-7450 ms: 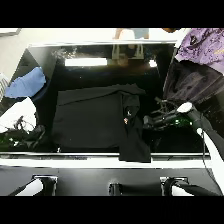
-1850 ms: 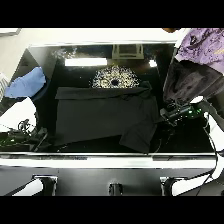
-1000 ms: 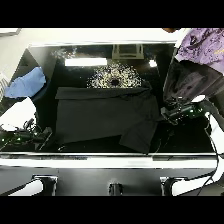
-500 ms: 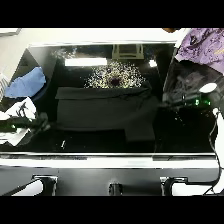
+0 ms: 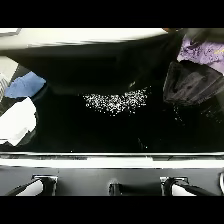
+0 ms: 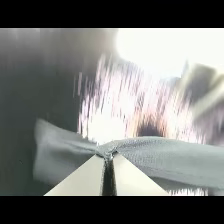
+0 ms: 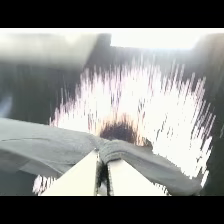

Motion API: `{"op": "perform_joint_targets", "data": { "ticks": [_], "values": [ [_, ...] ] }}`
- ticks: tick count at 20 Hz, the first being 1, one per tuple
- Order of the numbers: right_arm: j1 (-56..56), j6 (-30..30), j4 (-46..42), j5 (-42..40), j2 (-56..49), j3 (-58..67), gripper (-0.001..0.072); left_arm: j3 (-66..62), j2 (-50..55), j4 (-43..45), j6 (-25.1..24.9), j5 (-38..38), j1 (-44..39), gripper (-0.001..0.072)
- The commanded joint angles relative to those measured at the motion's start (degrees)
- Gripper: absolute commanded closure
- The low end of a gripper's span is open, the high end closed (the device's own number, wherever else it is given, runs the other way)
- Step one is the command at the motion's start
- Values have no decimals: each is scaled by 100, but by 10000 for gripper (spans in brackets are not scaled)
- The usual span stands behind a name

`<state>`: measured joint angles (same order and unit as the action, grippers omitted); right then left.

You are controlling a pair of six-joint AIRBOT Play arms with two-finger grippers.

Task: Fold the clothes and pants, and hang the long-sleeved shirts on hangers.

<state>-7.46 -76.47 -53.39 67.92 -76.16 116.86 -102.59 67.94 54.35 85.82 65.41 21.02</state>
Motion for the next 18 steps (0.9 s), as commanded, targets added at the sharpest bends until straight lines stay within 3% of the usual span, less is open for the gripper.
{"op": "perform_joint_targets", "data": {
  "ticks": [1, 5, 11, 18],
  "values": [
    [33, -398, -1010, -186, 1220, 525, 687, -1493, -636, 1056, 643, 15, -4, 693],
    [35, -595, -2090, -201, 2544, 525, 687, -1434, -1847, 2208, 1156, 317, -4, 692],
    [35, -909, -2310, 138, 2791, 431, 686, -960, -2363, 2347, 1237, 763, -4, 692],
    [35, -992, -1040, 1113, 960, -756, 686, 1276, -1139, 1423, 133, 426, -247, 692]
  ]
}}
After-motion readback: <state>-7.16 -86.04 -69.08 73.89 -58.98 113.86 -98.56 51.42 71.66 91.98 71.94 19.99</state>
